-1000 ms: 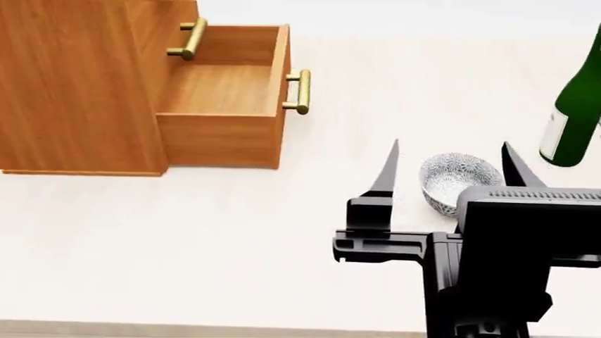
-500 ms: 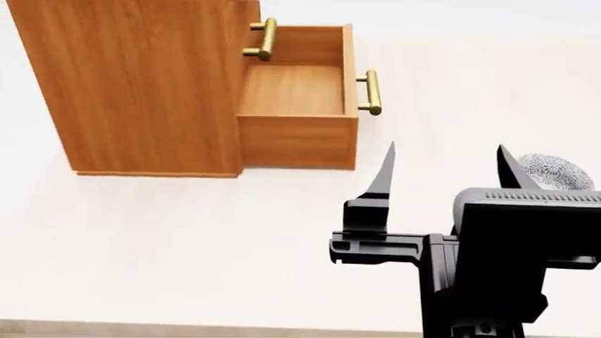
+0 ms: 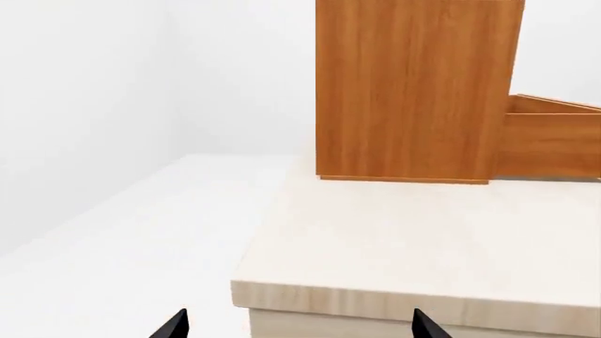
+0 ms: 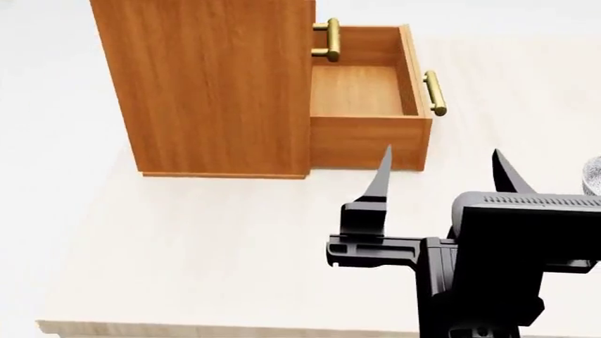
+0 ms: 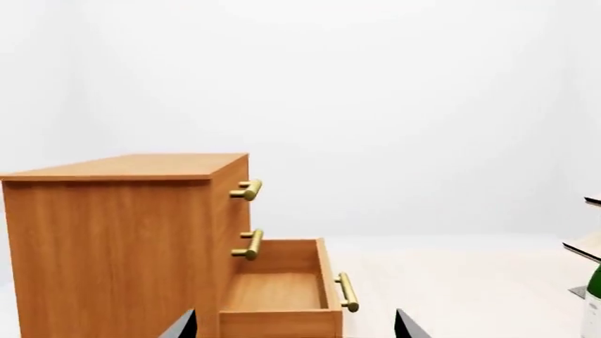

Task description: Put the bowl in the bottom drawer of the cabinet and close it.

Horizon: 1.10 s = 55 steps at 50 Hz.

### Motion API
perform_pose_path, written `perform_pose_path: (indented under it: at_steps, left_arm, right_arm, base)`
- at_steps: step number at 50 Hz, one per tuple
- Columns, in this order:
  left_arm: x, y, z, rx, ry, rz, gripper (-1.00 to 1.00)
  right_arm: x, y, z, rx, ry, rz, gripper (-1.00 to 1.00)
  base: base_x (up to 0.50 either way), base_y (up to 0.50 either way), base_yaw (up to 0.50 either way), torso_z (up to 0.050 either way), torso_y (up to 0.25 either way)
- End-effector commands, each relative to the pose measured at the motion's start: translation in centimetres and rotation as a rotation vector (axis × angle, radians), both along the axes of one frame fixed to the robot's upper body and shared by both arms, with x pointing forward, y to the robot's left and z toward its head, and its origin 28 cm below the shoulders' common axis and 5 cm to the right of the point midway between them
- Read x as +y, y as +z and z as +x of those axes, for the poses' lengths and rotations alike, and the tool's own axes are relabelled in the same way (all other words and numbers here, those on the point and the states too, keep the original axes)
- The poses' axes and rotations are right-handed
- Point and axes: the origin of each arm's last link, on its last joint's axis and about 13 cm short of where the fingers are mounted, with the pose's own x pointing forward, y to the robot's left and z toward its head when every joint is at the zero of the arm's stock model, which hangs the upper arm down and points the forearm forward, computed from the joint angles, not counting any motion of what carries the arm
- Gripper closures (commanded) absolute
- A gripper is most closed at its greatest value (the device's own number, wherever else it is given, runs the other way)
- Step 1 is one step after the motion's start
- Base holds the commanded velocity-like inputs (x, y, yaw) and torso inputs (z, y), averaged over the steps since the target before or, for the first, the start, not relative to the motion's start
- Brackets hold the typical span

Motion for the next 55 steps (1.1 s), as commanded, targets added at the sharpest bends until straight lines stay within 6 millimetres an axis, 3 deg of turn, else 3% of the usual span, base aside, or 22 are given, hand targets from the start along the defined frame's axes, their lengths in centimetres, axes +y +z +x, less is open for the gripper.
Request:
perform_pose_path:
  at_steps: [1, 8, 55]
  left_arm:
    - [-0.06, 0.03, -0.11, -0.002, 0.0, 0.003, -1.0]
    - [-0.04, -0.01, -0.08, -0.003, -0.001, 0.003, -1.0]
    - [-0.05, 0.06, -0.06, -0.002, -0.001, 0.0, -1.0]
  right_arm:
    - [-0.26, 0.04, 0.05, 0.015, -0.021, 0.038, -1.0]
    - [-0.29, -0.21, 0.04, 0.001, -0.007, 0.013, -1.0]
    - [-0.31, -0.19, 0.23, 0.005, 0.002, 0.006, -1.0]
  base:
    - [0.0, 0.0, 0.0, 0.0, 0.0]
    - [0.09, 0.0, 0.0, 0.0, 0.0]
    - [0.47, 0.0, 0.0, 0.0, 0.0]
